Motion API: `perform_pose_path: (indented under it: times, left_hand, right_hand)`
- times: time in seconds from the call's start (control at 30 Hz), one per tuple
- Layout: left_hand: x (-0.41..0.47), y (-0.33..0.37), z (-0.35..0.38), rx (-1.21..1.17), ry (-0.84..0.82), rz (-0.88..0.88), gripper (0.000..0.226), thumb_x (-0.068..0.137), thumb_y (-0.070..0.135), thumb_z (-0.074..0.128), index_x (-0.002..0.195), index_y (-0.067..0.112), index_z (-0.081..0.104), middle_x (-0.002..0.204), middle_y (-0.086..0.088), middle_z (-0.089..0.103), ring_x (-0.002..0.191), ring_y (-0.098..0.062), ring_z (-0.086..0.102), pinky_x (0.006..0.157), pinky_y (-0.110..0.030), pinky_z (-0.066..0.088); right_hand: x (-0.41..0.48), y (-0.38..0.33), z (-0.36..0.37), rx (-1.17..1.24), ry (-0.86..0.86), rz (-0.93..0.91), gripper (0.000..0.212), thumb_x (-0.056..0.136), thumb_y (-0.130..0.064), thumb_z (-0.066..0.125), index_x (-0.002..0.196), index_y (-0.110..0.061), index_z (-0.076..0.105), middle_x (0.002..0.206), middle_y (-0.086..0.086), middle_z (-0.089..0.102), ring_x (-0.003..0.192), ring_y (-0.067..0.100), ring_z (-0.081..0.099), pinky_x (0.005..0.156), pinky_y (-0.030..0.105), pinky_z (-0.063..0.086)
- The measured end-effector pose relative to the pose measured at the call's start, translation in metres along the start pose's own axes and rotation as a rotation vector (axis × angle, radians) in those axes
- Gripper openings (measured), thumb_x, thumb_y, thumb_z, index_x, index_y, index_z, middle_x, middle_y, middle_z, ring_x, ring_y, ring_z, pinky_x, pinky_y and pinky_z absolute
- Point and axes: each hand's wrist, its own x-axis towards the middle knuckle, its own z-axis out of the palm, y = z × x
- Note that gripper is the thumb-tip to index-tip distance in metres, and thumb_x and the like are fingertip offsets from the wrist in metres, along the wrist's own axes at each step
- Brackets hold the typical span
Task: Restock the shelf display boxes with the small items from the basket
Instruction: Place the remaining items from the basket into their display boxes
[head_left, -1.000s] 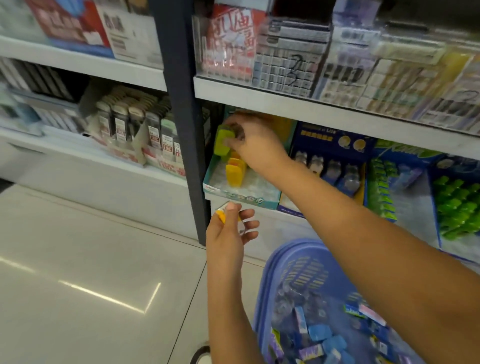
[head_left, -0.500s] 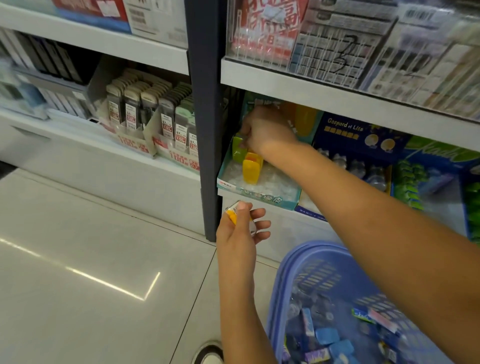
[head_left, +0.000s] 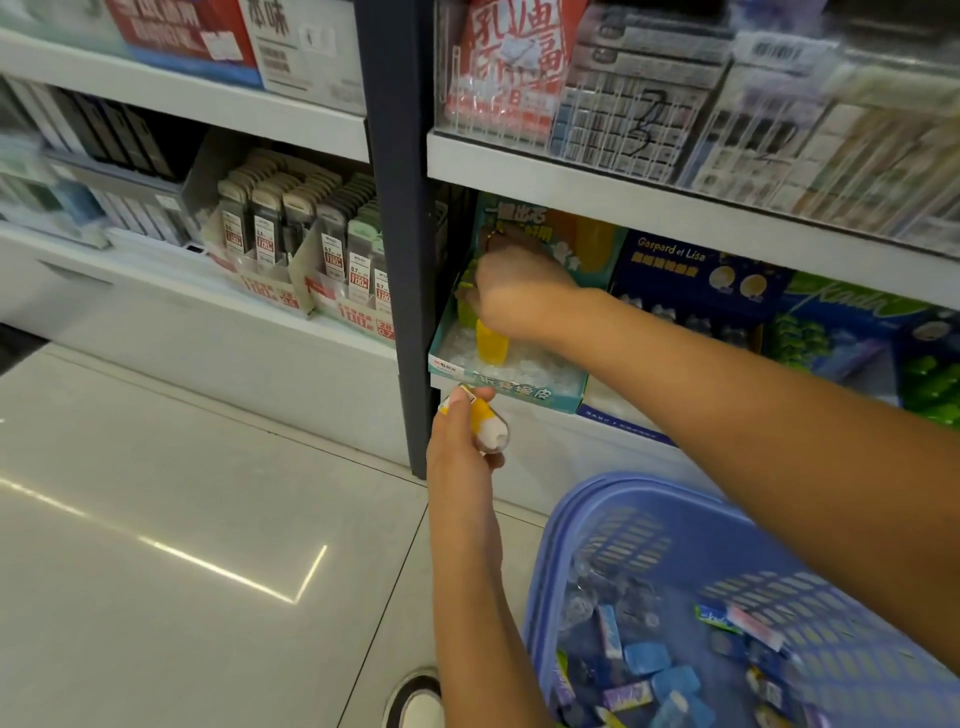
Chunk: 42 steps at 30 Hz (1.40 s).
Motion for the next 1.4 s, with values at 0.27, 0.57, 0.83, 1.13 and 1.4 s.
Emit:
perform_pose_path:
  times: [0.27,0.57,0.83,1.13,1.4]
  left_hand:
    - [-0.019,0.001,0.008,-0.02,-0.224,0.068,0.024,0.097,0.03,0.051,0.094,0.017,0.072,0.074,0.003,0.065,0.061,-0.005,0.052,0.052,-0.019,0.043]
    - [-0.039,-0.019,0.061,0.232,-0.302,0.062,0.036,0.1,0.03,0.045,0.092,0.001,0.065,0.065,-0.01,0.059,0.051,-0.012,0.051,0.047,-0.02,0.044]
    - [-0.035,-0.048,0.09,1.25,-0.686,0.447,0.056,0.1,0.036,0.043,0.148,0.01,0.029,0.157,-0.004,0.023,0.147,-0.017,0.008,0.118,-0.03,0.011]
    - [-0.036,-0.057,0.093,1.309,-0.663,0.461,0.057,0.098,0.03,0.048,0.147,0.007,0.03,0.156,-0.004,0.023,0.144,-0.018,0.017,0.117,-0.028,0.017]
    - [-0.032,-0.061,0.092,1.327,-0.678,0.472,0.059,0.098,0.028,0.049,0.148,0.007,0.026,0.158,-0.004,0.021,0.145,-0.018,0.016,0.116,-0.027,0.016]
  right_hand:
    - [-0.119,0.043,0.009,0.503,0.167,-0.246,0.052,0.088,-0.003,0.051,0.133,-0.028,0.048,0.121,-0.007,0.042,0.101,0.009,0.05,0.087,0.016,0.041]
    - [-0.199,0.095,0.028,0.582,0.462,-0.203,0.025,0.086,-0.016,0.066,0.111,-0.017,0.068,0.106,-0.004,0.061,0.093,0.003,0.057,0.085,0.012,0.046]
    - [-0.12,0.154,0.021,0.538,0.457,0.213,0.023,0.089,-0.019,0.063,0.108,-0.006,0.061,0.097,0.011,0.067,0.087,0.023,0.063,0.081,0.038,0.052]
    - [-0.098,0.161,0.02,0.327,0.17,0.192,0.023,0.091,-0.016,0.058,0.112,-0.008,0.062,0.112,0.016,0.065,0.106,0.031,0.059,0.089,0.038,0.048]
    - [-0.085,0.158,0.025,0.119,0.045,0.249,0.029,0.096,-0.013,0.044,0.121,-0.003,0.055,0.121,0.019,0.055,0.11,0.035,0.053,0.076,0.029,0.037]
